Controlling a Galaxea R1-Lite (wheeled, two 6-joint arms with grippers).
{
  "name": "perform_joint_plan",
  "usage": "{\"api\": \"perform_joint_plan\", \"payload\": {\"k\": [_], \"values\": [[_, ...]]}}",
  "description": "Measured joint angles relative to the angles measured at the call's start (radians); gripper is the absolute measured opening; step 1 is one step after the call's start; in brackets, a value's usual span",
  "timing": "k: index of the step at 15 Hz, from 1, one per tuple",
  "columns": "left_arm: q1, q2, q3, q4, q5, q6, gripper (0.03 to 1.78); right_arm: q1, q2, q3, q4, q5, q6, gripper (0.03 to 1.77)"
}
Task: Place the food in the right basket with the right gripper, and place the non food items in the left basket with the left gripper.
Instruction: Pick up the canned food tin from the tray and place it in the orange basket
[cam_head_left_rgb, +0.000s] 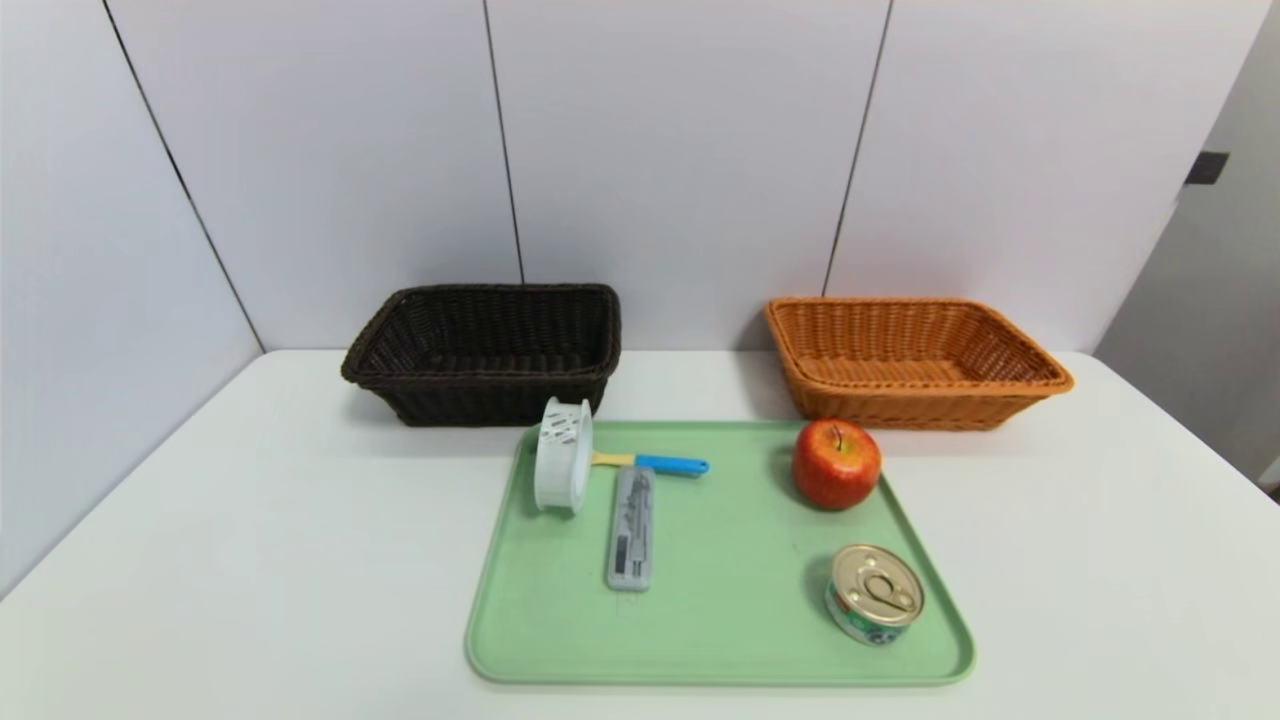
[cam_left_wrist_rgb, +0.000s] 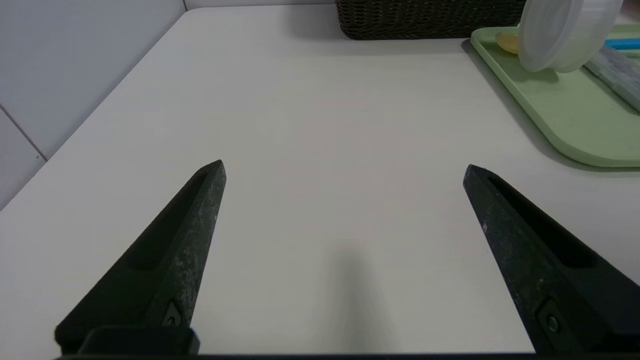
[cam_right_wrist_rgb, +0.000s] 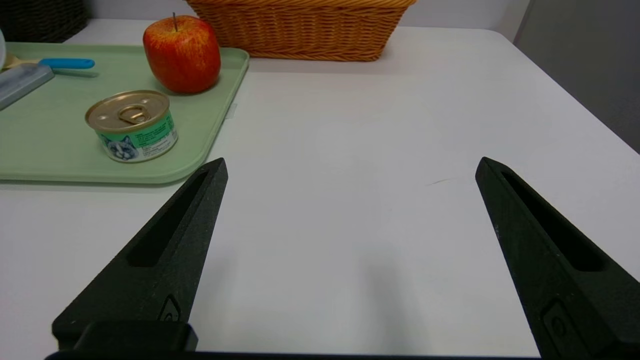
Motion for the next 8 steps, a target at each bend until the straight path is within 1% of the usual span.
{"api": "perform_joint_plan", "payload": {"k": [8], "values": [[0.0,0.0,0.0,0.0,-0.001,0.0,1.69,0.0,0.0,0.0,0.0,0.02,-0.024,1.71]]}}
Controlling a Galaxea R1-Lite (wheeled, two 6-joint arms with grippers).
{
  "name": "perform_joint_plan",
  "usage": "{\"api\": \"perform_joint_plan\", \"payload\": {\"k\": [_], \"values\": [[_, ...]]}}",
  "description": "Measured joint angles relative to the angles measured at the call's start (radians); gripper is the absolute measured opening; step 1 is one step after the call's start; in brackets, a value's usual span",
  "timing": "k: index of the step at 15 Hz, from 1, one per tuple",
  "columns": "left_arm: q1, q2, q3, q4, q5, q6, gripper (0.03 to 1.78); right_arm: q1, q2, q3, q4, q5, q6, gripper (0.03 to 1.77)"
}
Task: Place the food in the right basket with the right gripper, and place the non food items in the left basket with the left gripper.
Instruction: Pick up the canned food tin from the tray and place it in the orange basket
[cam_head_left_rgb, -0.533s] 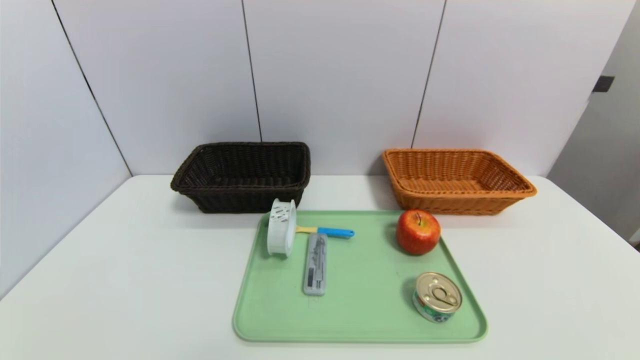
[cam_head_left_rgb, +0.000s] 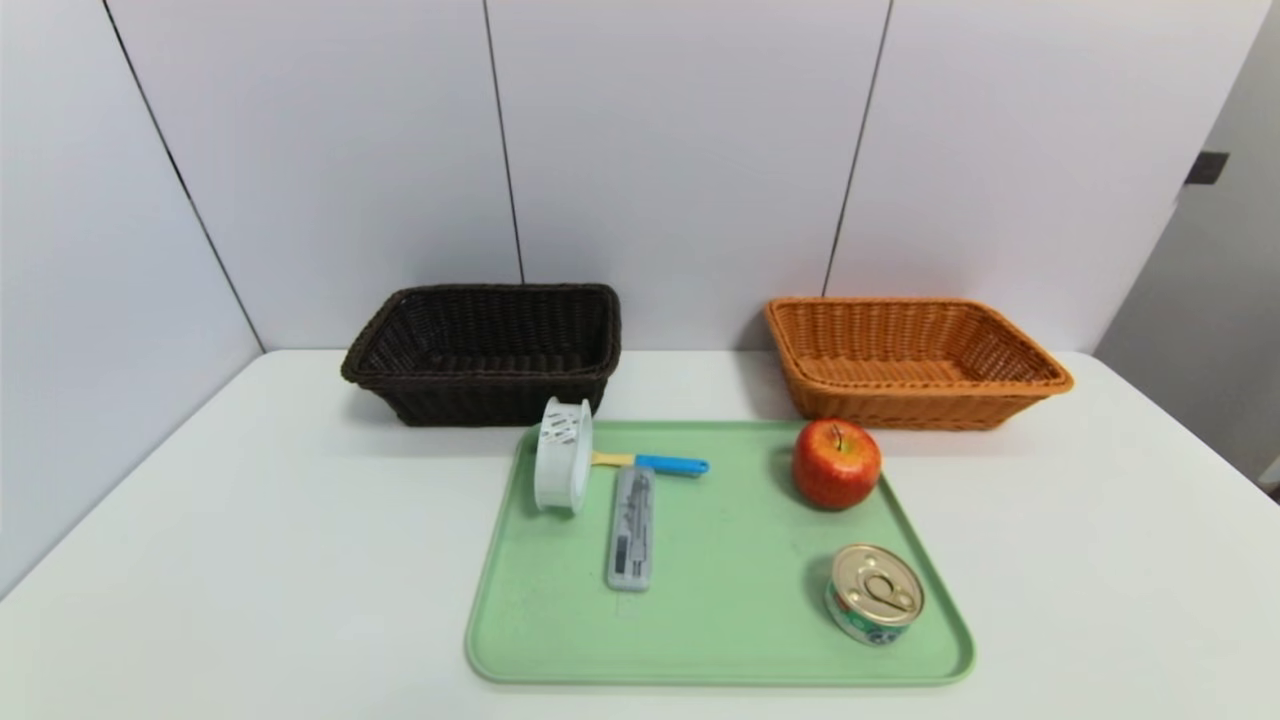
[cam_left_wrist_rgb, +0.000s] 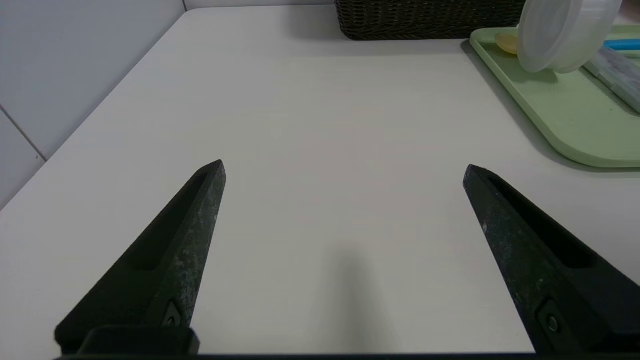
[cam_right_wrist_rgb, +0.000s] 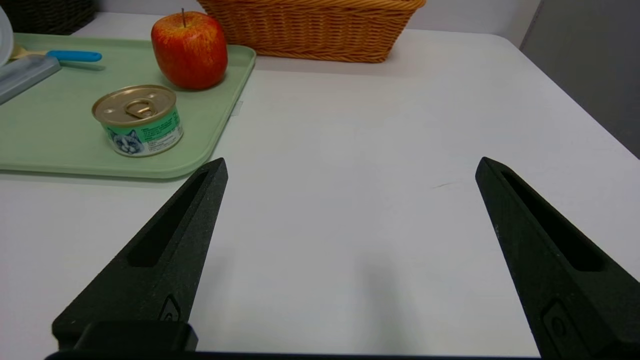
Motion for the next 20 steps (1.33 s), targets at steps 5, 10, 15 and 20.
{"api": "perform_joint_plan", "payload": {"k": [5,10,15,20], "values": [[0.0,0.0,-0.089,0.053,-0.013,0.006,1.69,0.0,0.001,-0.101,0.034,0.035,-0.003,1.71],[0.0,0.031,-0.27,0.176,-0.037,0.007,1.69,-0.001,0.052,-0.343,0.26,0.155,-0.049,1.71],[0.0,0.218,-0.492,0.166,-0.066,0.009,1.69,-0.001,0.345,-0.554,0.143,0.234,-0.119,1.71],[0.0,0.342,-0.608,0.165,-0.087,0.012,1.69,0.007,0.764,-0.926,0.105,0.29,-0.134,1.71]]}}
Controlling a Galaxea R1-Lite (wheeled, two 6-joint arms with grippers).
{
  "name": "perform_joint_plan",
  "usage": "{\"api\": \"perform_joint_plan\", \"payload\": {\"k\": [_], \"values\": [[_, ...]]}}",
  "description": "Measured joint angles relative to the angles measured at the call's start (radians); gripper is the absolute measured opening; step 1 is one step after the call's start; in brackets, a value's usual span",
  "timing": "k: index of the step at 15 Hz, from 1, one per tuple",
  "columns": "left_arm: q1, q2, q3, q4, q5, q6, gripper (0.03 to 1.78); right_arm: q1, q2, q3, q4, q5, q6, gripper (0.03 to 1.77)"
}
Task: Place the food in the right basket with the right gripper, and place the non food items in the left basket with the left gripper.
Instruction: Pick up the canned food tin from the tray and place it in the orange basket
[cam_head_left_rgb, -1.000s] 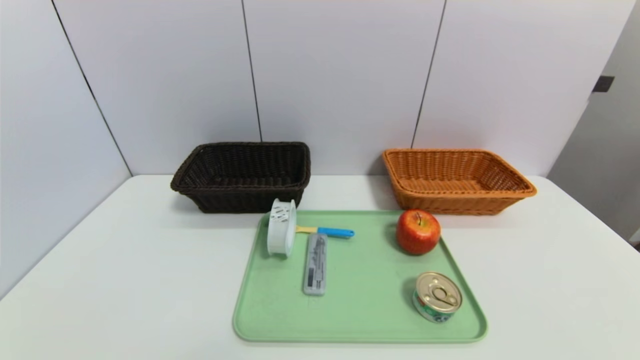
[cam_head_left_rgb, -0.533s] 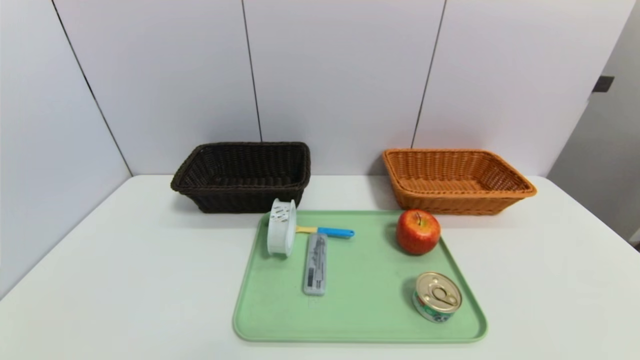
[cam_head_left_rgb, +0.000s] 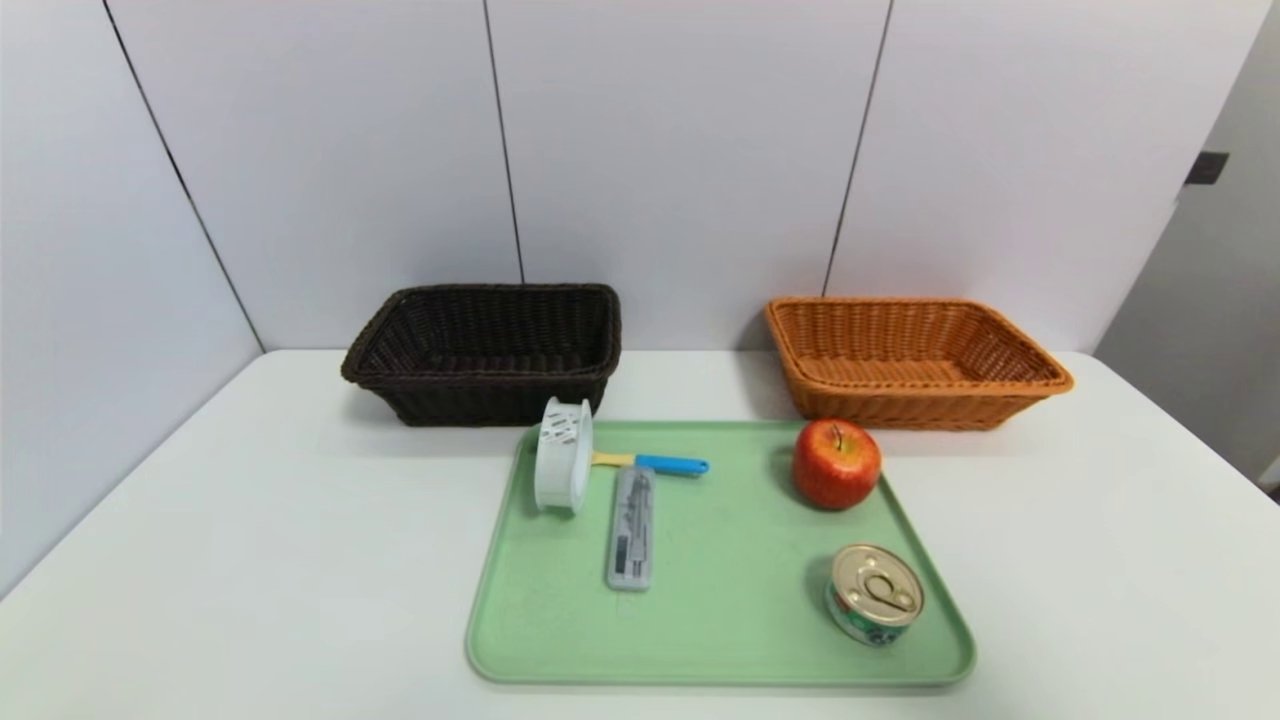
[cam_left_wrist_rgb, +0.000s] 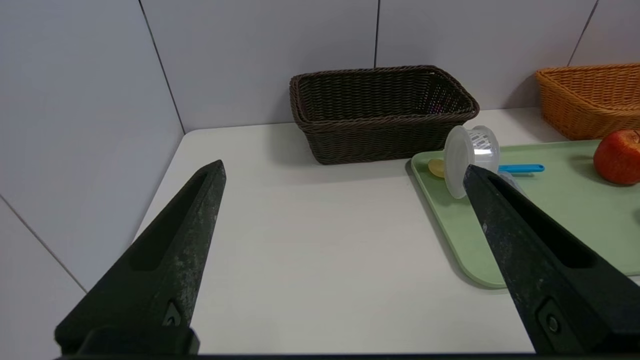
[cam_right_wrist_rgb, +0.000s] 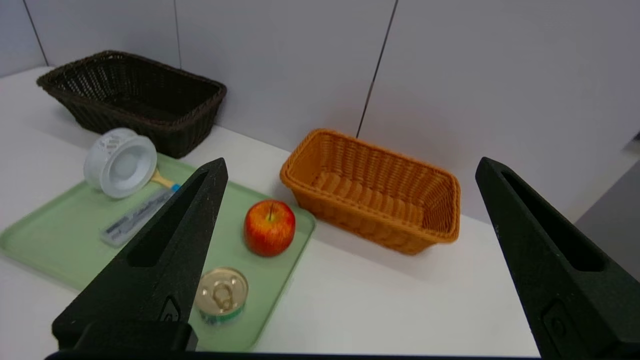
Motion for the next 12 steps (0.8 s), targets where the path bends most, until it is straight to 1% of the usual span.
{"api": "perform_joint_plan", "payload": {"k": [2,3,4,6,7,8,9,11,12], "values": [[0.0,0.008,-0.007,0.0,0.001,0.001,1.69,0.035,0.163,-0.141,0.023,-0.008,0.008,1.71],[0.0,0.012,-0.015,0.0,0.001,0.001,1.69,0.085,0.241,-0.2,0.047,-0.029,0.021,1.71],[0.0,0.02,-0.026,0.0,0.002,0.001,1.69,0.151,0.304,-0.239,0.068,-0.064,0.043,1.71],[0.0,0.051,-0.05,-0.012,0.004,0.004,1.69,0.301,0.423,-0.286,0.085,-0.157,0.1,1.71],[0.0,0.079,-0.057,-0.042,0.004,0.004,1.69,0.36,0.472,-0.297,0.088,-0.198,0.122,1.71],[0.0,0.111,-0.059,-0.092,0.004,0.002,1.69,0.407,0.514,-0.304,0.09,-0.227,0.135,1.71],[0.0,0.148,-0.053,-0.152,0.004,-0.001,1.69,0.435,0.544,-0.304,0.09,-0.235,0.138,1.71],[0.0,0.246,-0.041,-0.306,0.004,-0.007,1.69,0.458,0.577,-0.284,0.077,-0.239,0.139,1.71],[0.0,0.303,-0.04,-0.387,0.004,-0.007,1.69,0.462,0.587,-0.267,0.052,-0.241,0.139,1.71]]}}
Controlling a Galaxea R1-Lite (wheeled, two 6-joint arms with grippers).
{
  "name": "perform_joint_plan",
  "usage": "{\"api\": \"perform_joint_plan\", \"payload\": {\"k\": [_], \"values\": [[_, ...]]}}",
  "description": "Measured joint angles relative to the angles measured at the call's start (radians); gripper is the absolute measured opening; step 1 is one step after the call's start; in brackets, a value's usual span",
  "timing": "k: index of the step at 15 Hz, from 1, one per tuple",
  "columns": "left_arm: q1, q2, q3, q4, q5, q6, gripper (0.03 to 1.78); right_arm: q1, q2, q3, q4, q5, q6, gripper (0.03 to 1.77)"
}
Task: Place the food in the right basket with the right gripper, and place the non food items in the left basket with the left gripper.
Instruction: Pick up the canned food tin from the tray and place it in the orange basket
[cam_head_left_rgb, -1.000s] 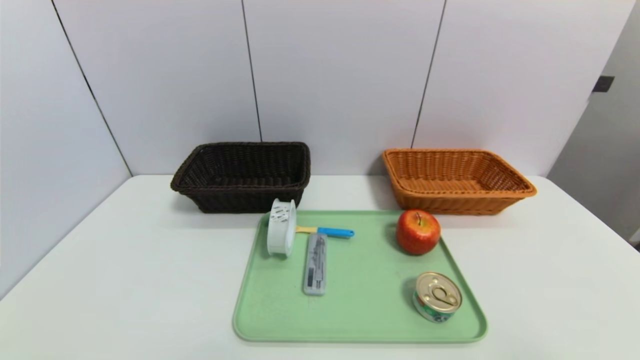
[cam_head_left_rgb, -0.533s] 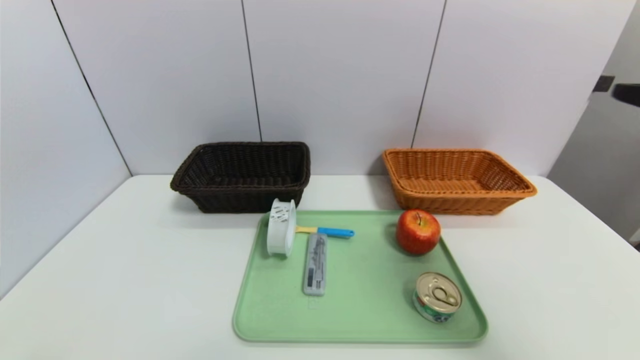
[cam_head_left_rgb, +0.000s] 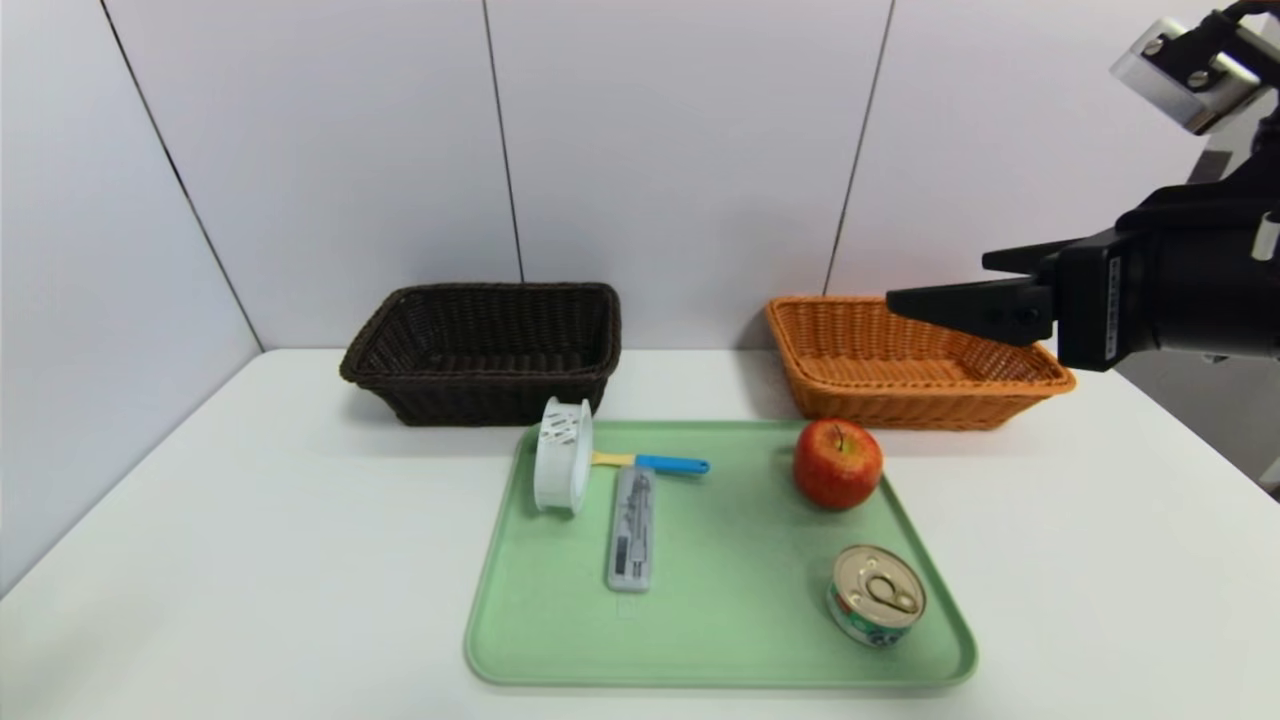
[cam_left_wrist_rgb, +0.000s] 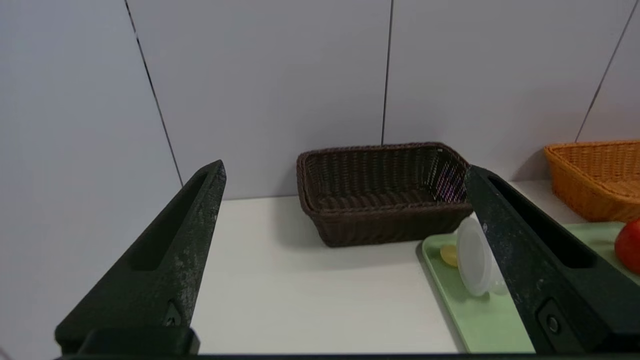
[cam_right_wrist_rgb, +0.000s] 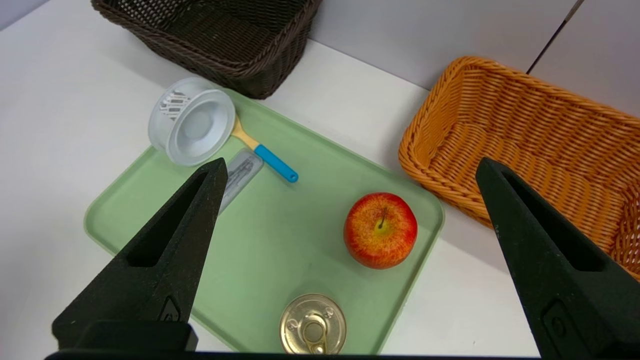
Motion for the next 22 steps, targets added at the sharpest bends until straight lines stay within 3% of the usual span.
{"api": "perform_joint_plan", "payload": {"k": [2,5,8,10,14,18,22], "values": [[0.0,0.124,-0.006,-0.158,0.0,-0.003,1.69,0.003,0.008,0.043,-0.065,-0.023,-0.001,1.71],[-0.011,0.302,-0.034,-0.373,0.001,-0.007,1.69,0.003,0.009,0.102,-0.151,-0.112,-0.003,1.71],[-0.067,0.455,-0.067,-0.542,0.015,-0.017,1.69,-0.003,-0.006,0.133,-0.154,-0.12,-0.001,1.71],[-0.115,0.533,-0.093,-0.591,0.047,-0.027,1.69,-0.01,-0.017,0.152,-0.155,-0.121,0.0,1.71],[-0.157,0.603,-0.078,-0.568,0.047,-0.021,1.69,-0.023,-0.025,0.178,-0.154,-0.12,-0.001,1.71],[-0.176,0.596,-0.064,-0.366,0.023,0.0,1.69,-0.024,-0.031,0.199,-0.155,-0.12,-0.003,1.71],[-0.184,0.599,-0.082,-0.269,0.008,0.025,1.69,-0.023,-0.038,0.223,-0.155,-0.118,-0.01,1.71]]}}
